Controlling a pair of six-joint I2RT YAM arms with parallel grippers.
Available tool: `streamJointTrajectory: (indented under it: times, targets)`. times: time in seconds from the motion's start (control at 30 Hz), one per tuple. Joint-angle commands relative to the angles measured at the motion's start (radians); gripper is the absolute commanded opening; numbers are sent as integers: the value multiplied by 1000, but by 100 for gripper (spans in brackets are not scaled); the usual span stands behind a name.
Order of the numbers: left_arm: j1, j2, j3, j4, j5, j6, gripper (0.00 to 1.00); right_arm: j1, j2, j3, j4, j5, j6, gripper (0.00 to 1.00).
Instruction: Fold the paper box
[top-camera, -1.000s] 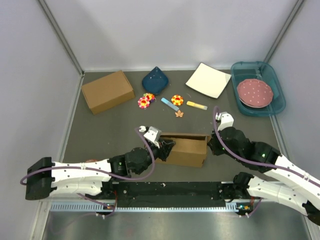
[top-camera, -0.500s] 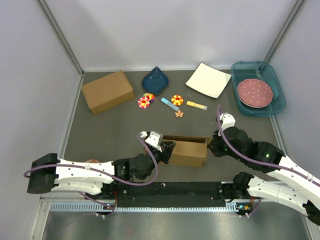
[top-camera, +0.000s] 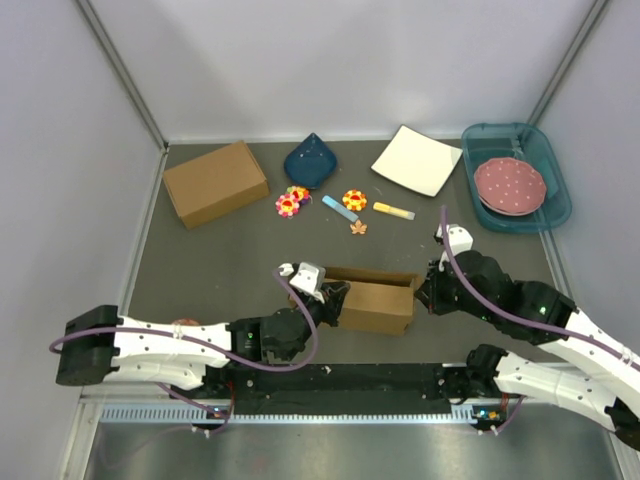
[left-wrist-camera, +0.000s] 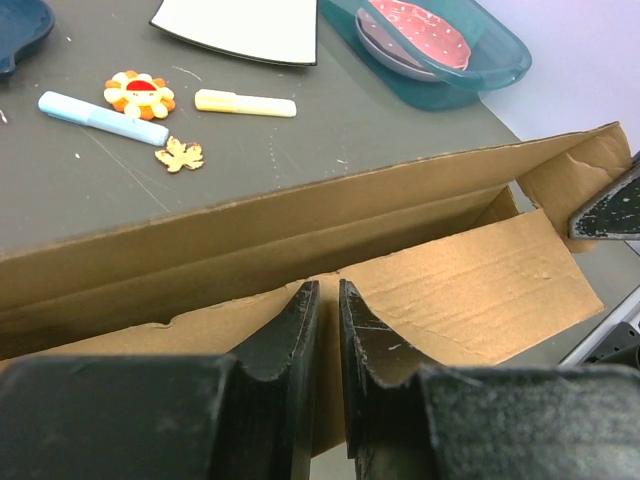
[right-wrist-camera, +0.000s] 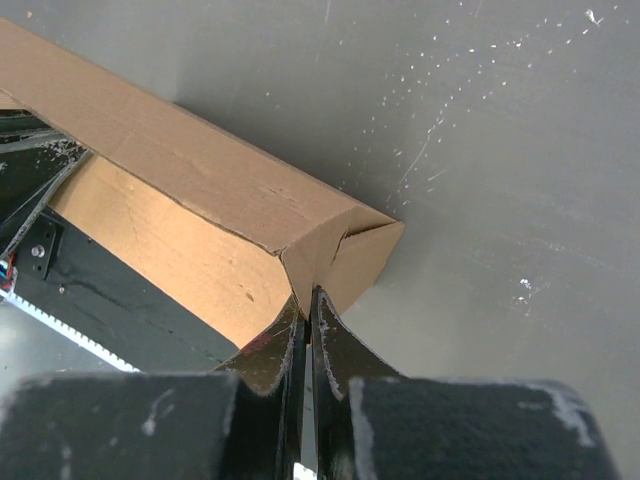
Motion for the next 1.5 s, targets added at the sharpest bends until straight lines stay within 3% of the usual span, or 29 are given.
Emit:
streamJointTrajectory:
  times: [0.0, 1.03, 1.47]
  targets:
    - [-4, 48, -24, -146, -6, -34, 19, 14, -8, 72, 63, -42, 25, 0]
    - [-4, 51, 18, -207, -3, -76, 18, 14, -5, -116, 88, -90, 94, 0]
    - [-4, 72, 24, -224, -3, -86, 17, 14, -23, -91, 103, -127, 102, 0]
